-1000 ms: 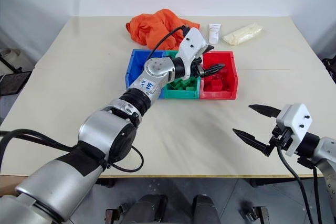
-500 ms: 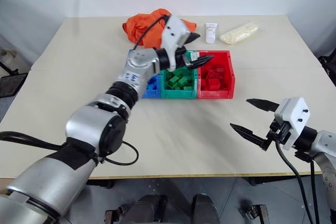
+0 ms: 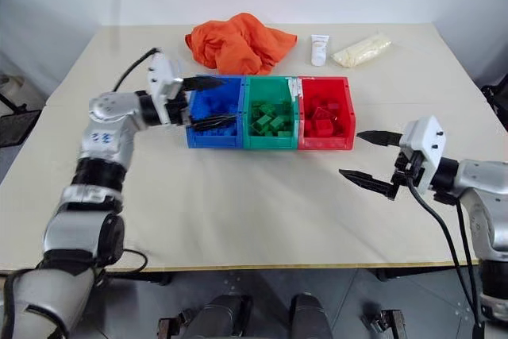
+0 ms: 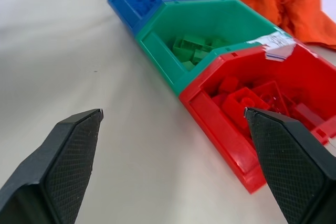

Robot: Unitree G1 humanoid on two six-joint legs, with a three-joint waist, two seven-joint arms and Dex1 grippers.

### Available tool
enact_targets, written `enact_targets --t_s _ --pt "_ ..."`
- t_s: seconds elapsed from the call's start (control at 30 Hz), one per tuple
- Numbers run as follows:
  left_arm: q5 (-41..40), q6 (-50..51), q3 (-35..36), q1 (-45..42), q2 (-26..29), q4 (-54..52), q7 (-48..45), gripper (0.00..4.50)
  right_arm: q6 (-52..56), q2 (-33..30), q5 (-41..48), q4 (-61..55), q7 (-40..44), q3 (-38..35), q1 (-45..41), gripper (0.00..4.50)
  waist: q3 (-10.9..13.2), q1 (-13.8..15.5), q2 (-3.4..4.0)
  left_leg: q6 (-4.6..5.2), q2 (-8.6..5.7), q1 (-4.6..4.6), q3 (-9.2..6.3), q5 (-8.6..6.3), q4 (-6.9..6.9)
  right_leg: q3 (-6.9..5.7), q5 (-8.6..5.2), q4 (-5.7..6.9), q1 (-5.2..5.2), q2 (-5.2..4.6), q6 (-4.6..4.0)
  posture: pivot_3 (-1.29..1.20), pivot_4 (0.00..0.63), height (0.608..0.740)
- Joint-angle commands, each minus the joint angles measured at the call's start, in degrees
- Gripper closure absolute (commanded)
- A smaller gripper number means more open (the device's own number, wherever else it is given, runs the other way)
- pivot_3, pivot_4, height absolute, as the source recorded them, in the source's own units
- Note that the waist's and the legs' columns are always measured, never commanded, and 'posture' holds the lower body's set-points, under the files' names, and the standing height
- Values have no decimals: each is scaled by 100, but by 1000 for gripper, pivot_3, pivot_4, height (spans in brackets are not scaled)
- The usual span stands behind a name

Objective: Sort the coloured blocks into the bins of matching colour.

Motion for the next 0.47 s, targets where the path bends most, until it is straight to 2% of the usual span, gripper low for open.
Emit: enact_targets --t_s 0.03,0.17,0.3,0.47 --pt "-728 658 447 862 468 -1553 -106 27 -218 -89 -102 395 353 121 -354 0 -1 -42 2 0 2 0 -2 0 -1 4 0 0 0 -1 0 0 150 740" --pt "-1120 1194 955 2151 1051 -2543 -40 27 -404 -175 -325 901 761 375 -670 0 -3 -64 6 -4 9 1 -2 -2 -3 6 -1 -4 0 0 -2 0 150 740" --pt "-1348 1336 1391 3105 1397 -2804 -25 27 -610 -214 -517 1358 1021 518 -886 0 -4 -59 8 -6 10 4 -1 -3 -5 10 -2 -6 0 -1 -4 0 150 740" --pt "-1409 1078 1528 3340 1493 -2602 39 27 -804 -151 -659 1790 1159 600 -1130 0 -4 2 9 -6 7 5 -5 -3 0 12 -3 -20 3 -1 -5 0 150 740"
